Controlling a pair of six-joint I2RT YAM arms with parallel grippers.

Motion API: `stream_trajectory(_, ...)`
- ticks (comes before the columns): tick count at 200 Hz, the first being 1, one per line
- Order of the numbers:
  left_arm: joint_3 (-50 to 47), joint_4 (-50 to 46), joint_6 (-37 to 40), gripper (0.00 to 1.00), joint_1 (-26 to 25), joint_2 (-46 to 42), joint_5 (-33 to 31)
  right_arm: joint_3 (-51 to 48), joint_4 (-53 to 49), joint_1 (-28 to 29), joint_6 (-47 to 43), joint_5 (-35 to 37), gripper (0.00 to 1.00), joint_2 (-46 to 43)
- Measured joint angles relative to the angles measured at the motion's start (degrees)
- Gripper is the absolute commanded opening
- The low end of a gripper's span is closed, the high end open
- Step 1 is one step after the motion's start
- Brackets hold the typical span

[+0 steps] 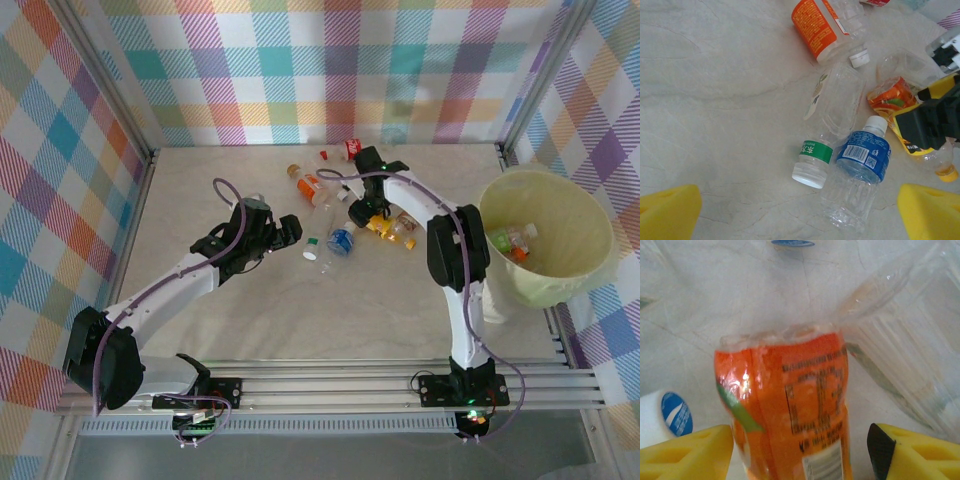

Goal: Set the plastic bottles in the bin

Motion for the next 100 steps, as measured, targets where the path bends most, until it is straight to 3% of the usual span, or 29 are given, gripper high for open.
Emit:
stream_trajectory(47, 0.00, 0.02, 0.00, 1.00, 0.00, 0.02, 0.26, 5.92, -3.65, 0.00, -1.01, -0.22, 0.73, 5.77)
stream_trajectory(100, 0.00, 0.07, 0.02, 1.00, 0.00, 0.17, 0.94, 6.84, -4.02, 0.00, -0.04, -1.16, 0.61, 6.95)
